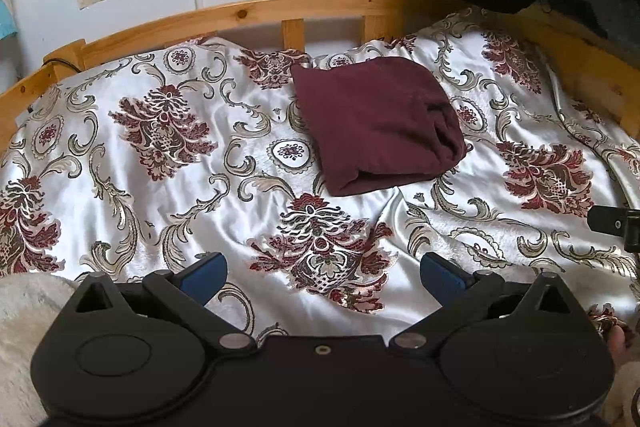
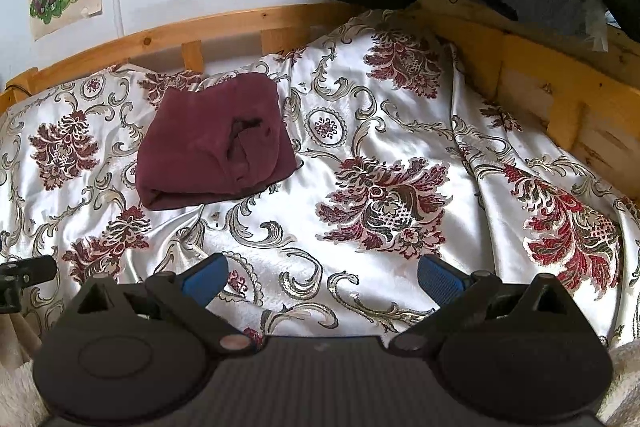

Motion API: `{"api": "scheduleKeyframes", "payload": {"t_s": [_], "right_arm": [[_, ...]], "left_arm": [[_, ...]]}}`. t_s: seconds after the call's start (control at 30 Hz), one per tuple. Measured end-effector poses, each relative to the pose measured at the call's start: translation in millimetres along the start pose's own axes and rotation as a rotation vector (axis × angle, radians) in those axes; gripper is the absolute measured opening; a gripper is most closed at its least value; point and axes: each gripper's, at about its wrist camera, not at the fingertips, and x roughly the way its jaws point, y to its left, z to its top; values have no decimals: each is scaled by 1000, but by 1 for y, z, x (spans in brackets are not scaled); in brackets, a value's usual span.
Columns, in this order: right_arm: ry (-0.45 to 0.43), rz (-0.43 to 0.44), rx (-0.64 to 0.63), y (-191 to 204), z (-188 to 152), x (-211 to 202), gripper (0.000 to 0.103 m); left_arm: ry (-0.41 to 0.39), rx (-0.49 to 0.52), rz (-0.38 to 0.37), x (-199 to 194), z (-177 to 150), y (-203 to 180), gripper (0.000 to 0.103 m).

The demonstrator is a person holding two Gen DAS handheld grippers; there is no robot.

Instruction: Fold small clothes

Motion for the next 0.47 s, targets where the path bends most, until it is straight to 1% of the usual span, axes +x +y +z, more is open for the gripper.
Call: {"api": "scheduleKeyframes", "payload": {"t_s": [0.3,0.47], "right_arm": [[21,4,-4,0,1,3,103],[52,10,-11,3,1,8,103]], "left_arm": [[8,2,17,2,1,0,102],[16,3,26,3,2,0,102]]}}
